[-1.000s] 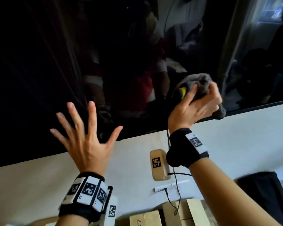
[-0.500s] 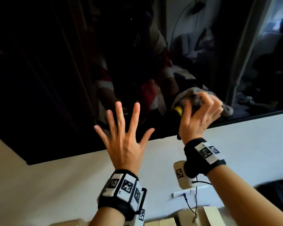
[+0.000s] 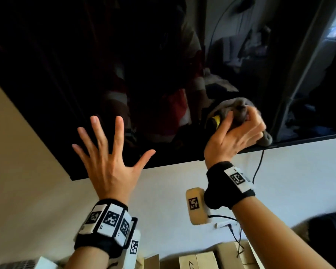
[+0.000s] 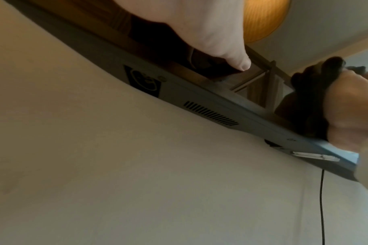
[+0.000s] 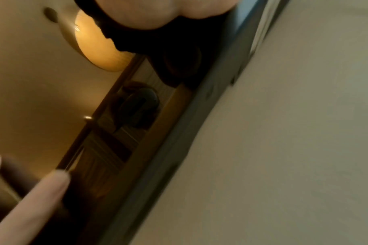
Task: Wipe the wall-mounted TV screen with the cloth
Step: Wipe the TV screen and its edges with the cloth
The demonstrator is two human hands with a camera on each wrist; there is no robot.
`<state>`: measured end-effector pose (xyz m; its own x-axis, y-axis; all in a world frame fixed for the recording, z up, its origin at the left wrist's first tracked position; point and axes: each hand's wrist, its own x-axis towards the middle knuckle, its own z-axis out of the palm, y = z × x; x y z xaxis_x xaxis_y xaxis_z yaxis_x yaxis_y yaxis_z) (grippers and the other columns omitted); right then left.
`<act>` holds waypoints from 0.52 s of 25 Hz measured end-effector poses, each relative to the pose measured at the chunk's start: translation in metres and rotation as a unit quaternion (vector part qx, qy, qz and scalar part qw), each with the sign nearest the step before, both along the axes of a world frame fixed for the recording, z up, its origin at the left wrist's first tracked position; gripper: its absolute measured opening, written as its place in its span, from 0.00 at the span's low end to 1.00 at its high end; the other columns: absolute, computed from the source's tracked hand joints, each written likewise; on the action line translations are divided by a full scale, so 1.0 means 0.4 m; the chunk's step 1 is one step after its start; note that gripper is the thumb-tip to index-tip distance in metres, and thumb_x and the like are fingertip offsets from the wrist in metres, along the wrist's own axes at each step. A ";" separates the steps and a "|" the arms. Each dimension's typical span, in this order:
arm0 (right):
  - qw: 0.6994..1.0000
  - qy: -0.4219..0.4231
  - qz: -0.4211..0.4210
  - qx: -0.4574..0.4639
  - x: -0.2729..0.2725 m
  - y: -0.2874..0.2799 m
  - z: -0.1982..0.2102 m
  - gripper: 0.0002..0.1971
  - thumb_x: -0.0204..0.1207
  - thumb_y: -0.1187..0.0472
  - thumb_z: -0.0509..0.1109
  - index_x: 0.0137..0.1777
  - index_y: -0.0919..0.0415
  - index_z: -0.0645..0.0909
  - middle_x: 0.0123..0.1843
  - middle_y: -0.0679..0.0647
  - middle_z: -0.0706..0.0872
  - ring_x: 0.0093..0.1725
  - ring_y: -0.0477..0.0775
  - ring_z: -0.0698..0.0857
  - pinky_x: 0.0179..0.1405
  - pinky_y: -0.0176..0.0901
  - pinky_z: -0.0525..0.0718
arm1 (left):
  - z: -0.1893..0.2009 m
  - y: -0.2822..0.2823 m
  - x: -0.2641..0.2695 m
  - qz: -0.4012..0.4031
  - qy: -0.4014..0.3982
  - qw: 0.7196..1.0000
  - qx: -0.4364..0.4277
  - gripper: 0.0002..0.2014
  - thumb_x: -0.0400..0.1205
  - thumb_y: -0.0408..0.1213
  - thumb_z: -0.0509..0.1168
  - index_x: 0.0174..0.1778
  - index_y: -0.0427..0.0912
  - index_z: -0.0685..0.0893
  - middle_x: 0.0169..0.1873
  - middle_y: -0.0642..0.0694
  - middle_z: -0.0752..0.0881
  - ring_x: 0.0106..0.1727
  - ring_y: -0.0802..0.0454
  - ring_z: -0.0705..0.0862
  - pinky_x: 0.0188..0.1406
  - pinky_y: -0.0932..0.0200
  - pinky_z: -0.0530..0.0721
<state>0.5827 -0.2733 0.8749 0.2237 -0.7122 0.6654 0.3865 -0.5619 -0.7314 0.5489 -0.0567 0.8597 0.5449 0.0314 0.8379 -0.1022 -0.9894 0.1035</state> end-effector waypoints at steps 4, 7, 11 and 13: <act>0.977 0.018 0.021 -0.211 -0.018 0.100 -0.079 0.16 0.76 0.48 0.61 0.60 0.52 0.68 0.57 0.55 0.68 0.54 0.58 0.68 0.60 0.48 0.63 | -0.013 0.018 0.009 -0.030 -0.006 1.000 -0.005 0.47 0.76 0.70 0.64 0.86 0.53 0.53 0.85 0.34 0.52 0.85 0.32 0.45 0.79 0.25 0.52; 0.999 0.014 -0.004 -0.040 -0.003 0.100 -0.038 0.14 0.77 0.50 0.59 0.61 0.53 0.67 0.59 0.61 0.72 0.56 0.62 0.70 0.63 0.37 0.59 | -0.011 0.015 0.005 -0.036 -0.002 0.999 -0.013 0.45 0.77 0.71 0.62 0.85 0.54 0.54 0.85 0.38 0.50 0.85 0.36 0.42 0.80 0.28 0.51; 0.992 0.025 0.017 -0.124 -0.033 0.225 -0.068 0.16 0.77 0.49 0.61 0.61 0.54 0.68 0.58 0.57 0.70 0.56 0.59 0.69 0.63 0.43 0.61 | -0.006 0.037 -0.007 -0.051 0.017 0.998 0.007 0.44 0.78 0.69 0.62 0.86 0.55 0.52 0.86 0.41 0.47 0.85 0.33 0.47 0.80 0.29 0.53; 0.985 0.011 0.025 -0.169 -0.032 0.216 -0.061 0.15 0.77 0.50 0.62 0.60 0.53 0.69 0.56 0.57 0.71 0.54 0.58 0.69 0.61 0.40 0.61 | -0.010 0.077 -0.014 -0.052 0.011 0.998 0.024 0.42 0.79 0.67 0.62 0.86 0.55 0.54 0.86 0.42 0.49 0.85 0.34 0.53 0.80 0.31 0.54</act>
